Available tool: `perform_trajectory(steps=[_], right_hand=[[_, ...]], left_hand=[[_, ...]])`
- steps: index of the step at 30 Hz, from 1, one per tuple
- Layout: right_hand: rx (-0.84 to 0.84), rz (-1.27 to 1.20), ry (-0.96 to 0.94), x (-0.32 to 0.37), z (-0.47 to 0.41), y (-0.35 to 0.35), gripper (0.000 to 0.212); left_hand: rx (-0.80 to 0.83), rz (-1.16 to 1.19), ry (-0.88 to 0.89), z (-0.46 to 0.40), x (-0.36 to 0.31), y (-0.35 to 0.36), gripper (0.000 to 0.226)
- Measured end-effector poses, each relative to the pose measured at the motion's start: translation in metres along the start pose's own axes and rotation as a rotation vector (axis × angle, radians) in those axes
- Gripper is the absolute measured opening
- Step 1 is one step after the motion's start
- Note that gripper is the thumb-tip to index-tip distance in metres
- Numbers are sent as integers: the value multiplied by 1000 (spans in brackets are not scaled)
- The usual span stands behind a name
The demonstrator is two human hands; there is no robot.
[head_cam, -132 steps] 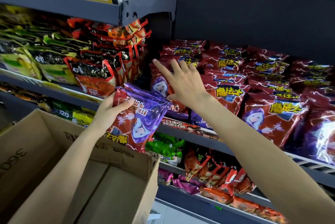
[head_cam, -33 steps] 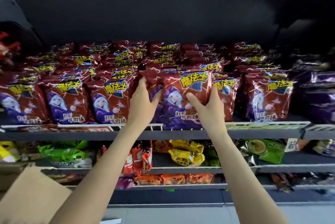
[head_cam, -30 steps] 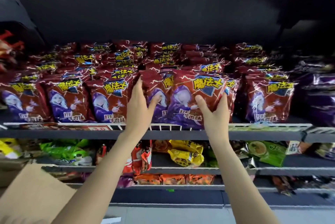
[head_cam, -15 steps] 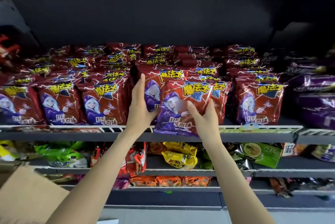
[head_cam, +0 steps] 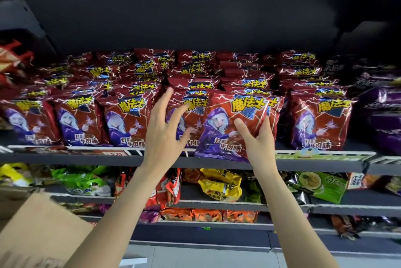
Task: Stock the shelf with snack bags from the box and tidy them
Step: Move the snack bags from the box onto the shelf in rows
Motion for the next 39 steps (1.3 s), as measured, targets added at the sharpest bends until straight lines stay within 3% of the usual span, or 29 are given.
perform_trajectory(steps=[4, 8, 11, 13, 17, 20, 23, 27, 31, 36, 39], right_hand=[[-38, 1, -15, 5, 4, -13, 52], [-113, -112, 5, 10, 22, -51, 39], [-231, -176, -22, 18, 30, -97, 37], [-303, -158, -63, 24, 29, -128, 32], [-385, -69, -174, 40, 14, -187, 33], [-321, 11, -236, 47, -7, -210, 42], [-209, 111, -203, 32, -31, -213, 50], [-82, 186, -179, 2, -49, -210, 30], [94, 152, -141, -12, -55, -191, 33], [122, 188, -204, 0, -66, -177, 52], [118, 225, -207, -7, -67, -178, 66]], left_hand=[[234, -101, 109, -5, -5, 31, 64], [-46, 31, 57, -8, -24, -4, 34], [-200, 259, 160, -13, -69, -15, 22], [-153, 426, 225, -17, -103, -1, 23], [146, 666, 183, -27, -156, 43, 39], [287, 724, 73, -33, -184, 72, 57], [356, 599, -49, -33, -201, 103, 76], [404, 560, -246, -26, -212, 138, 95], [366, 741, -455, -27, -213, 156, 102], [290, 691, -515, -42, -204, 163, 104], [349, 638, -524, -35, -203, 170, 109]])
Point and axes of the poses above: each hand's wrist, its own z-axis away from the middle knuckle, its own y-axis out of the palm, x = y × z, the point moved 9 cm from there along -z, towards the middle knuckle, and after that the axes turned 3 degrees about y, right-handed, at the moved point
